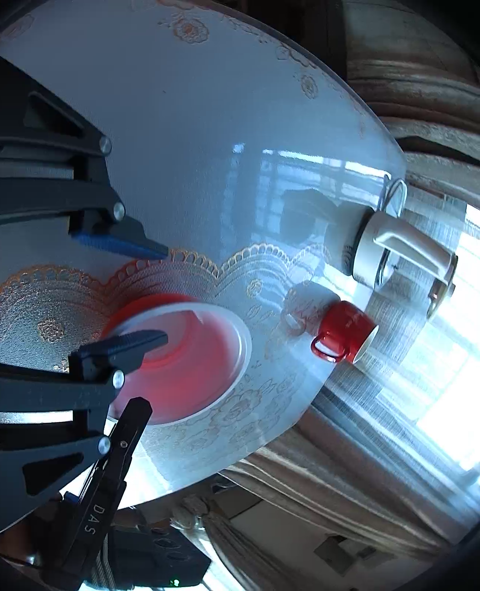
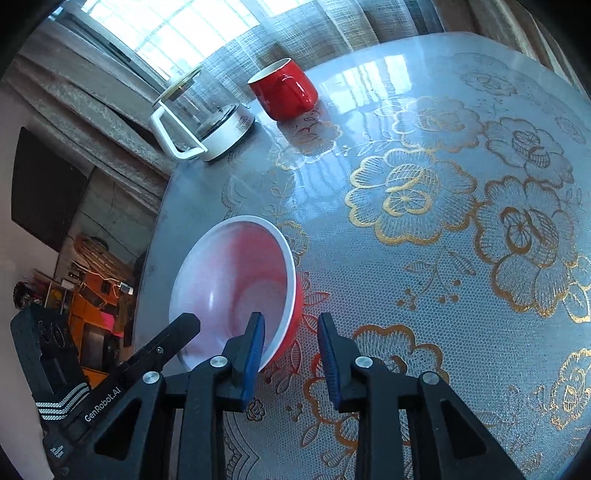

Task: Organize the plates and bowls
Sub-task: 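Move both grippers to the red bowl and close them on its rim, then lift the red bowl and carry it over the steel bowl with both grippers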

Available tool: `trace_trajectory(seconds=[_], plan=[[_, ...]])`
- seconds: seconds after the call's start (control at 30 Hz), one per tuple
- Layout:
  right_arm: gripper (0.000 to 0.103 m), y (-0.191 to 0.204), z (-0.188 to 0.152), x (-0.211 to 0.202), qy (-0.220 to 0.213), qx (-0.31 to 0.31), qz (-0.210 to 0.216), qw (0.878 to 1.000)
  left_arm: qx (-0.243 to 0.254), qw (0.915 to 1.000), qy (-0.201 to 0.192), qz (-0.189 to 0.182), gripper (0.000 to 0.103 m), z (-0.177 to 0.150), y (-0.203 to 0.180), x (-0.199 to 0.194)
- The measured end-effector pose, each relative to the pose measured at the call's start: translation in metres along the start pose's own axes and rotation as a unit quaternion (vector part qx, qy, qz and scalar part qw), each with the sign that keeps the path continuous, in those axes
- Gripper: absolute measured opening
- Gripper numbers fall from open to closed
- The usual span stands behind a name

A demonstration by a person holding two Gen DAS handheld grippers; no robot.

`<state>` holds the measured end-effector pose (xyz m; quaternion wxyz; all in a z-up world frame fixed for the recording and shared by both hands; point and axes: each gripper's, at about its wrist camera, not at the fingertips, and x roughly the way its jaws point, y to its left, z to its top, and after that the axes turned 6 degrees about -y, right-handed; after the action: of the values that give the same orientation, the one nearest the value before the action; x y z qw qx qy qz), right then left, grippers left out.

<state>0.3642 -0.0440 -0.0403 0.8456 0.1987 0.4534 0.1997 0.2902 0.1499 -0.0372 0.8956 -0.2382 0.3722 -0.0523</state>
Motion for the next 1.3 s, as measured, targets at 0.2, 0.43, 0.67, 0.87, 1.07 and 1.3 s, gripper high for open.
trace_trajectory(seconds=[0.2,0.43,0.67,0.87,1.07,1.3], plan=[[0.016,0.005,-0.005,0.0,0.003,-0.008,0.001,1.0,0.053,0.9983,-0.005,0.023,0.026,-0.004,-0.016,-0.003],[0.013,0.005,-0.006,-0.001,0.006,-0.011,-0.006,1.0,0.087,0.9953,-0.001,0.04,0.012,-0.006,-0.026,-0.003],[0.011,0.003,-0.01,-0.007,0.003,-0.009,-0.003,1.0,0.1,0.9942,-0.01,0.038,0.009,-0.005,-0.032,-0.01],[0.011,0.002,-0.016,-0.02,-0.005,0.0,0.005,1.0,0.122,0.9916,-0.02,0.04,0.009,-0.008,-0.041,-0.017],[0.011,-0.002,-0.022,-0.037,-0.019,0.02,0.017,0.999,0.14,0.9891,-0.032,0.035,0.008,-0.009,-0.05,-0.026],[0.011,0.0,-0.031,-0.057,-0.032,0.024,0.022,0.999,0.186,0.9794,-0.065,0.043,0.008,-0.013,-0.073,-0.045]])
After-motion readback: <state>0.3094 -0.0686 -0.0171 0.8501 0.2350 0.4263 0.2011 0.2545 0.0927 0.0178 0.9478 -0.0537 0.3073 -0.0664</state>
